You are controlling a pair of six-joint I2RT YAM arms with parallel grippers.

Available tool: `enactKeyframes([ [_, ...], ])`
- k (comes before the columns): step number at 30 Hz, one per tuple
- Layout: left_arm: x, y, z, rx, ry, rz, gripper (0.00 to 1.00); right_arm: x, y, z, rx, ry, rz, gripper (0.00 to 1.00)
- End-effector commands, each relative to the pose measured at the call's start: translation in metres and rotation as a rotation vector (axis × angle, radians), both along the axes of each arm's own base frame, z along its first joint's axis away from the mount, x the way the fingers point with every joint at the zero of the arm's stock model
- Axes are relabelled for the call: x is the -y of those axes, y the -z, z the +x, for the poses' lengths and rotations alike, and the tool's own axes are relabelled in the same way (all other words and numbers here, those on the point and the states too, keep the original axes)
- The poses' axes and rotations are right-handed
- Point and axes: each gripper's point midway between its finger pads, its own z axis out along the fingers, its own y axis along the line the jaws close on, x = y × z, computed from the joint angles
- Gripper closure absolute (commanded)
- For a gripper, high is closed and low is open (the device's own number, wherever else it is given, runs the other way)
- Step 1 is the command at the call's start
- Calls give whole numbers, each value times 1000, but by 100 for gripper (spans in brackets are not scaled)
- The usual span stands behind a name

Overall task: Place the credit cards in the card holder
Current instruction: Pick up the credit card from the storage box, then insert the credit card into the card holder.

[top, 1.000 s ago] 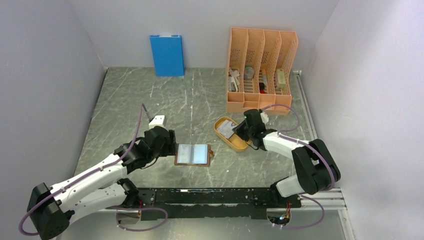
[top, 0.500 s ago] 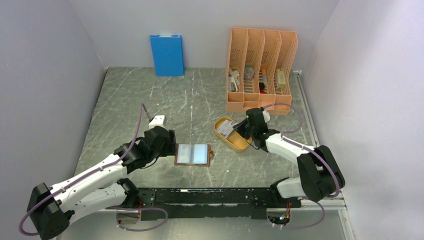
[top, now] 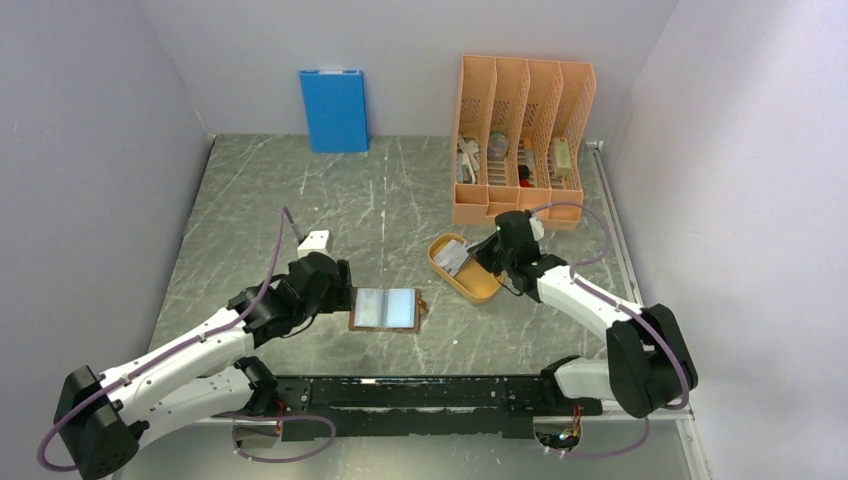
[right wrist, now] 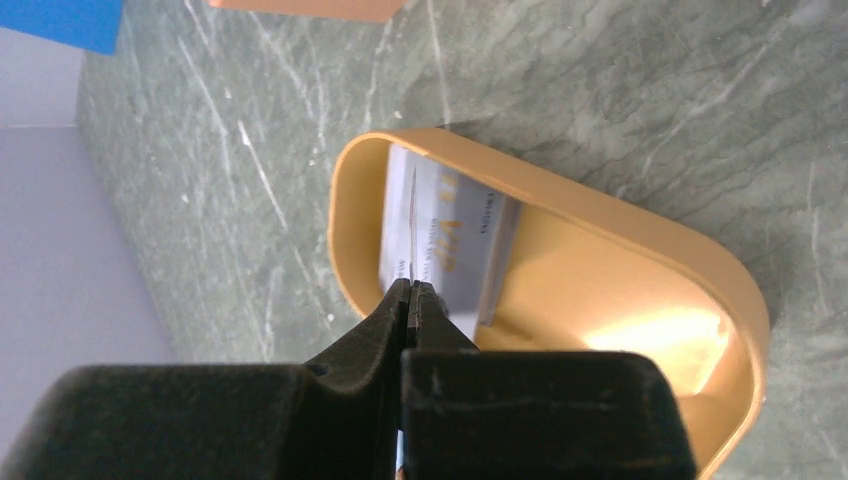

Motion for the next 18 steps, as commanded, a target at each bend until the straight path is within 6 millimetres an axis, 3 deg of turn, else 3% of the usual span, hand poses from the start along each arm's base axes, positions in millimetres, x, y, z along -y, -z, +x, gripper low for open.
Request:
enactKeyframes([
  [1, -2, -7, 3, 25, -19, -8, 25, 0, -41, 6, 28, 36, 47, 100],
  [8, -8, -17, 5, 48, -54, -20, 25, -9, -83, -4, 6, -12, 155, 100],
  [14, -7, -31, 3, 60, -62, -63, 26, -56, -113, -39, -79, -285, 489, 100],
  [18, -5, -38, 0, 71, -67, -109, 26, -68, -122, -58, -113, -399, 560, 100],
])
